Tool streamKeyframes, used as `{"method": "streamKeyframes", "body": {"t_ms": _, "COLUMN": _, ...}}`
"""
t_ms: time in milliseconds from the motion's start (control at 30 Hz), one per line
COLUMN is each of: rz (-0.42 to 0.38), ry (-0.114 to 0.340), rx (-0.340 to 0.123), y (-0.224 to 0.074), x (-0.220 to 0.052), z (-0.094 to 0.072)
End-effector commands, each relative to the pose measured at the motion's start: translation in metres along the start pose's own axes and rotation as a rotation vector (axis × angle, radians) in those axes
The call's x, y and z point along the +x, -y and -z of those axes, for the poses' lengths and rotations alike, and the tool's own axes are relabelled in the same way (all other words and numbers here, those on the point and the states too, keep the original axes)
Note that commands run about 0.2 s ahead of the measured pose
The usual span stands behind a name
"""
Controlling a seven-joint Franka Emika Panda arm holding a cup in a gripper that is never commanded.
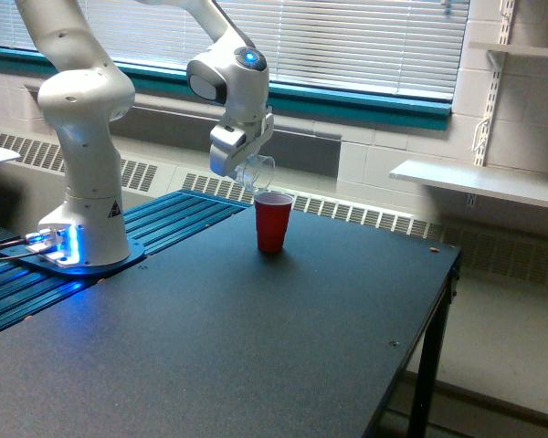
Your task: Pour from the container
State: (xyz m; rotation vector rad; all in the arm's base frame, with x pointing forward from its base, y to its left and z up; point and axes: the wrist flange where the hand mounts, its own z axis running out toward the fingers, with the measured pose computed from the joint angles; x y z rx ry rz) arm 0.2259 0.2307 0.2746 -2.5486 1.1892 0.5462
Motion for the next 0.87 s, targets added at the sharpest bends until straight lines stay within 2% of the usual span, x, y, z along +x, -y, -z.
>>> {"method": "streamKeyframes", "body": {"t_ms": 33, "rz": 0.011, "ry": -0.022, "rx": 0.012, "y": 0.002, "x": -0.001, "z": 0.001}}
{"method": "streamKeyframes", "body": {"t_ms": 600, "rz": 0.016, "ry": -0.023, "rx": 0.031, "y": 0.005, "x": -0.003, "z": 0.011}}
{"method": "streamKeyframes", "body": {"t_ms": 867, "rz": 0.012, "ry": -0.041, "rx": 0.052, "y": 0.011, "x": 0.006, "z": 0.033}}
